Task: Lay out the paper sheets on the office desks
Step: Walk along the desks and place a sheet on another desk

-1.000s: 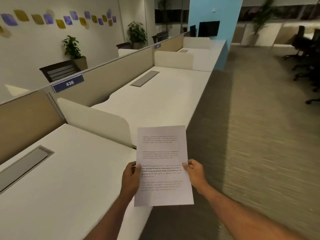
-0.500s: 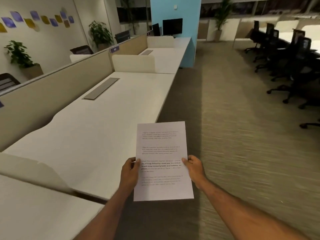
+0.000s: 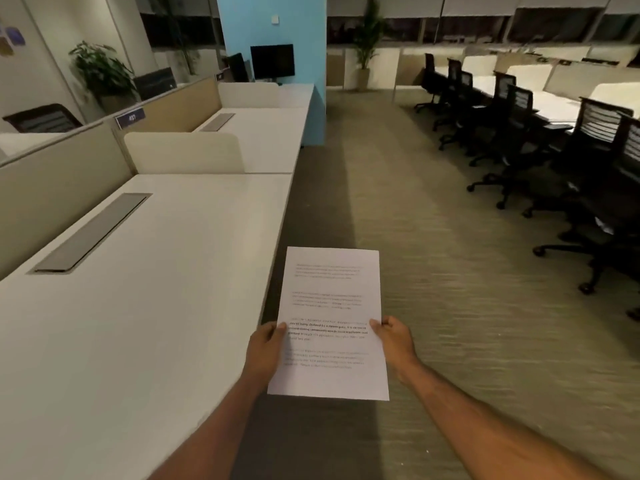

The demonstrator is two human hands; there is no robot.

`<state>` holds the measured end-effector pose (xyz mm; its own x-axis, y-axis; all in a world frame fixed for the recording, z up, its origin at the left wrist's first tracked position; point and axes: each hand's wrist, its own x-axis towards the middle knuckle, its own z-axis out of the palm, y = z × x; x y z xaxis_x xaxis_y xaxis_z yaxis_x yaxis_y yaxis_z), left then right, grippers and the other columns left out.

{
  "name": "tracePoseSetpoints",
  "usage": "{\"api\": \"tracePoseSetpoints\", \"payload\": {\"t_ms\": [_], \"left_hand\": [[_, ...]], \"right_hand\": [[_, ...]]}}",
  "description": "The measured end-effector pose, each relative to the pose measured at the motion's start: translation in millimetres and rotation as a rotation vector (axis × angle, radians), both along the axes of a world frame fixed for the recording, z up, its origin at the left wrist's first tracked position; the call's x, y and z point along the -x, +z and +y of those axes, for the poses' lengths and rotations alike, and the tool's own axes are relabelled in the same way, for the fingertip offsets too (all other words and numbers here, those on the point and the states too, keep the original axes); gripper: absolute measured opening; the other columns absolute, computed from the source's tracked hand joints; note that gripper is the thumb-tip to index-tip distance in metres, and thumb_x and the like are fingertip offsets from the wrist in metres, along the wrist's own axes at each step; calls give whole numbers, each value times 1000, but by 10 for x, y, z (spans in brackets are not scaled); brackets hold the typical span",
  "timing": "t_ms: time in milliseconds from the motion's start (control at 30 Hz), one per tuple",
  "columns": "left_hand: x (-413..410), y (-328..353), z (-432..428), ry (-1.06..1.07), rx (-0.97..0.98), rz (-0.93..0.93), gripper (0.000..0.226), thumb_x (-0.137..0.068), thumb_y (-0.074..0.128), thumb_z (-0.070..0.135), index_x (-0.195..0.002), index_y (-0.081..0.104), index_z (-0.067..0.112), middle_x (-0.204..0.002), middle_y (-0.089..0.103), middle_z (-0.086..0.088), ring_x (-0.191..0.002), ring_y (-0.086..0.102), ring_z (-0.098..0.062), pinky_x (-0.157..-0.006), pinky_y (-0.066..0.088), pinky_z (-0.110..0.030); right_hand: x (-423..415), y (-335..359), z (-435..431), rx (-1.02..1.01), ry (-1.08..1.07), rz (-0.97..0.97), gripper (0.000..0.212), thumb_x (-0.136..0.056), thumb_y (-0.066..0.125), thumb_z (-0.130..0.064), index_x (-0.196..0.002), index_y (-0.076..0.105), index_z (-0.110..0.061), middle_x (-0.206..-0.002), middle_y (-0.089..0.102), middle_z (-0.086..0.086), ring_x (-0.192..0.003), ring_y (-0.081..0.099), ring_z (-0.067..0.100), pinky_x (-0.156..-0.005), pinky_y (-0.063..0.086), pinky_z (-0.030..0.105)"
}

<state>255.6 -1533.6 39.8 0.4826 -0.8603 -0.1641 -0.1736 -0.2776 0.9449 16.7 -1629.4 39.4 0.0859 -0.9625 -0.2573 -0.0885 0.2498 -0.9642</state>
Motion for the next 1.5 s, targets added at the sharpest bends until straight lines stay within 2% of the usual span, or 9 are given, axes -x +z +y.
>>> {"api": "tracePoseSetpoints", "payload": {"t_ms": [167,333,567,667,800,900,1067,1233,1500], "left_hand": [[-309,70,-1048,-84,-15,-10,27,-99,52,37,-87,71,23,-90,75,8,-81,71,-13,-69,54,-28],[-480,-25,-2147,-100,-14,-39,30,-100,52,35,-84,70,18,-88,75,4,-81,72,-16,-72,58,-34],[-560,-13,-3791,2,-18,-13,28,-101,48,32,-84,63,15,-91,71,-3,-83,68,-23,-73,57,-37],[-549,80,-4420,41,0,-35,27,-102,46,32,-83,60,18,-90,69,-1,-81,67,-20,-66,50,-27],[-658,100,-5221,72,-23,-40,29,-102,44,31,-90,62,12,-92,68,-5,-82,65,-23,-70,53,-34],[-827,63,-5741,86,-20,-30,30,-102,44,31,-90,62,10,-90,68,-5,-81,65,-22,-68,52,-31],[-1239,-115,-6736,154,1,9,30,-102,44,32,-89,61,12,-88,68,-6,-81,66,-24,-71,54,-38],[-1732,-129,-7834,214,39,47,30,-103,41,36,-92,59,15,-91,66,-2,-82,65,-19,-66,47,-29],[-2538,90,-9332,171,72,25,28,-103,41,34,-94,62,19,-94,68,5,-87,65,-14,-71,51,-26]], "right_hand": [[-201,88,-940,9,-70,-7,13,-94,64,-14,-91,64,-2,-89,73,12,-75,69,22,-69,57,36],[-351,37,-1985,28,-74,-12,12,-94,63,-15,-86,63,-7,-85,74,8,-68,70,15,-54,55,25],[-567,18,-3730,26,-59,-19,20,-94,64,-17,-96,64,3,-88,72,13,-74,68,21,-65,55,31],[-652,102,-4408,24,-14,23,15,-94,64,-17,-87,64,-3,-80,71,7,-65,66,12,-54,51,23],[-783,178,-5279,28,2,62,22,-94,64,-15,-73,60,-11,-70,66,2,-61,60,13,-51,47,19],[-955,139,-5818,20,10,64,22,-94,65,-21,-81,64,-3,-76,67,7,-67,61,18,-61,48,28],[-1392,24,-6751,18,41,84,21,-93,66,-21,-75,63,-12,-75,70,3,-65,64,14,-53,48,23],[-1954,22,-7750,31,56,118,16,-92,67,-19,-78,65,-12,-80,73,4,-66,68,14,-58,53,27],[-2788,184,-9309,69,107,170,11,-95,62,-15,-85,64,-16,-85,72,4,-72,67,17,-62,53,29]]}}
